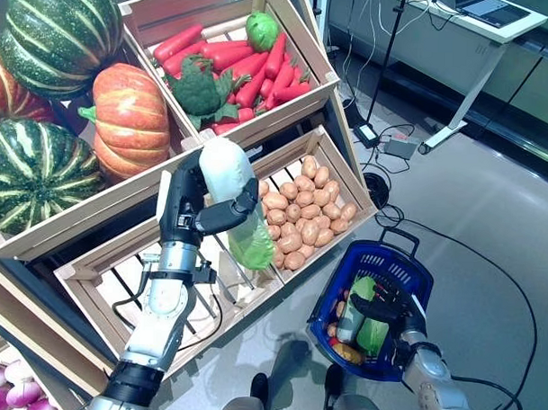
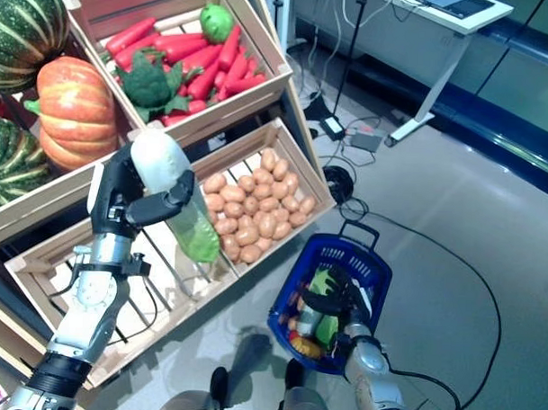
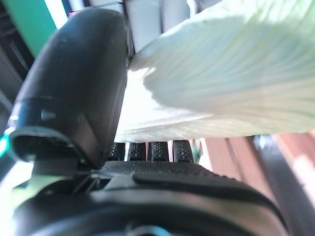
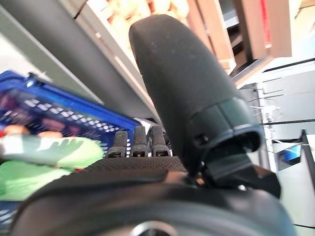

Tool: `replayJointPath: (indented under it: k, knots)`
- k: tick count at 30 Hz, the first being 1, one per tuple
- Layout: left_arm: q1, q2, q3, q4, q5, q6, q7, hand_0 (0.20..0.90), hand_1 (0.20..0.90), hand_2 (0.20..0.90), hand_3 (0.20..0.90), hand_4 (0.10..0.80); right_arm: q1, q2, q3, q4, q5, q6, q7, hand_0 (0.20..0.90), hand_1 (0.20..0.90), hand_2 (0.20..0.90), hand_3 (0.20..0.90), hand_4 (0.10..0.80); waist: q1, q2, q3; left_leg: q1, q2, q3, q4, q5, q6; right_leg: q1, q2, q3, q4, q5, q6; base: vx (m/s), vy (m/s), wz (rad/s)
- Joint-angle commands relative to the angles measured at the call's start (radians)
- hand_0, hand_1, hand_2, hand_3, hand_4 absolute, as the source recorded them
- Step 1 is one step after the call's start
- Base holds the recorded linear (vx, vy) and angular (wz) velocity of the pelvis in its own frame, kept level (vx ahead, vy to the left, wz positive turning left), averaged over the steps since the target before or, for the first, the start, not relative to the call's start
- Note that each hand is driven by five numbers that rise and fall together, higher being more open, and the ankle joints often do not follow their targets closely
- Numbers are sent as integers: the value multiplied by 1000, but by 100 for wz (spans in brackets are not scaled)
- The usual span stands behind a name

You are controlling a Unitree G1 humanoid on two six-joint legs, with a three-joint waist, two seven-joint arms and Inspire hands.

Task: Put vegetables into the basket

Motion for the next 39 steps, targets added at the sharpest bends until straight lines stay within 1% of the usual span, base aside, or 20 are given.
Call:
replayJointPath:
  k: [1,4,7,11,13,17,21,23,24,28,29,33,39]
  knots:
    - [-60,-17,-27,-93,-158,-12,-95,300,300,300,300,400,-48,15,14,-139,50,-86,-1,900,900,900,900,800,4,-22,-92,-6,-27,-15,42,-93,-15,83,-57,-4,39,-81,53,0,0,0]
    - [-63,-27,-38,-96,-189,28,-108,300,300,300,300,400,-49,14,19,-168,61,-92,17,900,900,900,900,800,4,-23,-97,0,-29,-14,38,-96,-12,88,-59,-2,34,-81,56,0,0,0]
    - [-59,-27,-47,-101,-244,93,-157,300,300,300,300,400,-53,0,23,-233,83,-99,48,900,900,900,900,800,2,-24,-104,8,-28,-8,32,-97,-8,93,-60,6,28,-79,59,0,0,0]
    - [-57,-23,-50,-111,-272,131,-176,300,300,300,300,400,-57,-9,29,-270,98,-105,67,900,900,900,900,800,2,-24,-106,11,-27,-4,28,-97,-7,94,-59,9,25,-79,60,0,0,0]
    - [-54,-19,-55,-117,-275,168,-180,300,300,300,300,400,-60,-11,29,-315,146,-112,81,900,900,900,900,800,1,-24,-111,14,-26,-1,23,-97,-5,94,-58,13,24,-79,60,0,0,0]
    - [-52,-12,-65,-120,-270,195,-197,300,300,300,300,400,-72,-22,23,-372,198,-131,108,900,900,900,900,800,1,-24,-117,16,-25,0,20,-96,-4,94,-59,14,21,-79,60,0,0,0]
    - [-56,-6,-74,-119,-258,220,-200,300,300,300,300,400,-88,-30,28,-425,254,-129,126,900,900,900,900,800,4,-23,-120,15,-25,2,19,-97,-3,95,-59,14,18,-80,60,0,0,0]
    - [-61,-4,-81,-113,-264,231,-206,300,300,300,300,400,-97,-38,36,-445,263,-107,121,900,900,900,900,800,6,-24,-121,15,-25,3,19,-98,-2,94,-60,14,19,-81,60,0,0,0]
    - [-62,-3,-84,-111,-265,237,-207,300,300,300,300,400,-101,-43,41,-448,240,-93,107,900,900,900,900,800,6,-24,-123,15,-24,4,18,-97,-2,93,-60,14,19,-81,60,0,0,0]
    - [-66,2,-98,-115,-262,250,-207,300,300,300,300,400,-115,-65,60,-481,242,-63,122,900,900,900,900,800,7,-26,-127,16,-24,3,15,-96,-1,94,-58,16,18,-83,59,0,0,0]
    - [-69,5,-105,-112,-270,246,-213,300,300,300,300,400,-122,-79,70,-497,247,-51,134,900,900,900,900,800,7,-27,-129,15,-24,2,13,-96,-1,93,-58,18,17,-82,60,0,0,0]
    - [-74,7,-113,-111,-270,246,-224,300,300,300,300,400,-138,-89,90,-522,281,-4,186,900,900,900,900,800,9,-29,-136,14,-22,3,10,-95,-4,93,-59,16,13,-82,61,-2,0,-1]
    - [-78,16,-117,-120,-278,250,-244,300,300,300,300,400,-151,-122,123,-542,277,69,277,900,900,900,900,800,15,-33,-144,9,-21,2,8,-92,-8,92,-60,12,9,-82,62,0,0,0]
